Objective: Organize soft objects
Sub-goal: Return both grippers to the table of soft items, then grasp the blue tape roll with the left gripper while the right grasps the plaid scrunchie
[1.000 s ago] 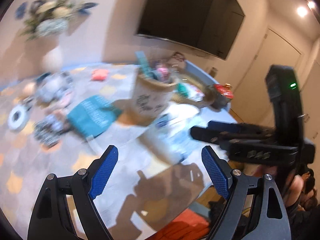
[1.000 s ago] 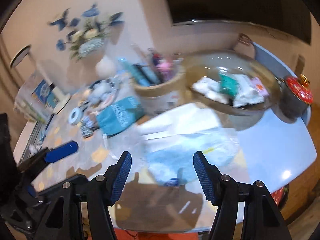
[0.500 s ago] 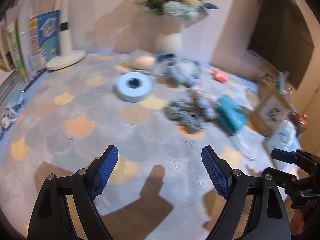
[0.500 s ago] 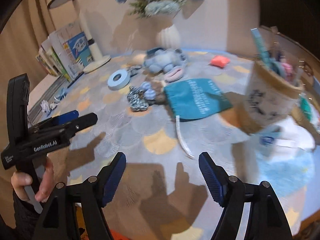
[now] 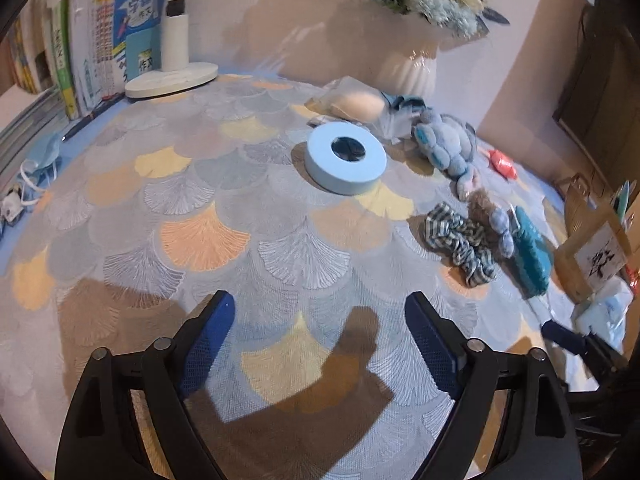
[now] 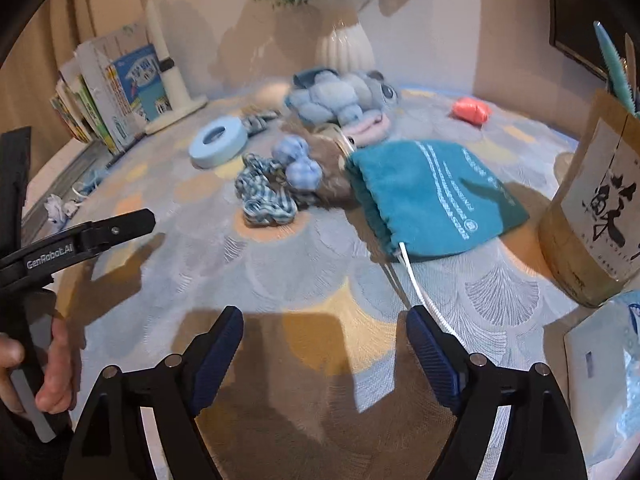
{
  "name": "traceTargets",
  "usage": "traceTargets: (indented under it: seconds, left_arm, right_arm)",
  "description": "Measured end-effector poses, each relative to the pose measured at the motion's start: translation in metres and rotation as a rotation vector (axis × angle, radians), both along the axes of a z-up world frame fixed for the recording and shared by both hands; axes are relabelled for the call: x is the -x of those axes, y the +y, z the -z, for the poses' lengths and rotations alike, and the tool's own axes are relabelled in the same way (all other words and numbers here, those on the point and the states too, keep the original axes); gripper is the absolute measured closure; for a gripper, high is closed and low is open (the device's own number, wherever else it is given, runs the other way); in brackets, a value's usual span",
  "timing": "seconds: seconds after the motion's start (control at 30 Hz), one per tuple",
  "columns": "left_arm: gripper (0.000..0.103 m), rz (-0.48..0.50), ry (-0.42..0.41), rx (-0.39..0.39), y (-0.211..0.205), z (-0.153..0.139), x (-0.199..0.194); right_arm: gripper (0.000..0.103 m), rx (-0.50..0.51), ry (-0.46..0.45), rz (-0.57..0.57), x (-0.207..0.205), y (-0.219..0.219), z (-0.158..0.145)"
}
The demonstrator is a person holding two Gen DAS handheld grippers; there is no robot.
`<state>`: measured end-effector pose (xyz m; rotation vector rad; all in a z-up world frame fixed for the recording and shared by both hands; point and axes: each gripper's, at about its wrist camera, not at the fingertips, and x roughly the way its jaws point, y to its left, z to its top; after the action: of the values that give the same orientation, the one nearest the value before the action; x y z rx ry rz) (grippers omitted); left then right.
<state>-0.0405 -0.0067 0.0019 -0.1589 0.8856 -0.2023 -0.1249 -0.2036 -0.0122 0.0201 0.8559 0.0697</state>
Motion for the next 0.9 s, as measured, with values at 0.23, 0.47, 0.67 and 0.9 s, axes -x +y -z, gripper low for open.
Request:
traceTargets:
  seconds: [0.23, 0.47, 0.67, 0.9]
  left_arm:
    - [0.012, -0.023, -0.02, -0.056, -0.002, -0.001, 0.003]
    - [0.012, -0.034, 0.076, 0.026, 0.014, -0.009, 0.0]
    - [0.012, -0.026, 0.005, 0.035, 0.016, -0.06, -0.016]
    - [0.012, 0.043, -0.025, -0.125, -0.022, -0.041, -0.081]
  right_arm:
    - [0.007, -0.018, 0.005, -0.024, 0.0, -0.003, 0.002]
    - [0.006, 0.044, 0.087, -0.012, -0.006, 0.008, 0.001]
    - [0.006, 0.092, 0.197, -0.097, -0.028, 0.041, -0.017]
    - [0.006, -0.026, 0.093, -0.064, -0.078, 0.046, -0.02]
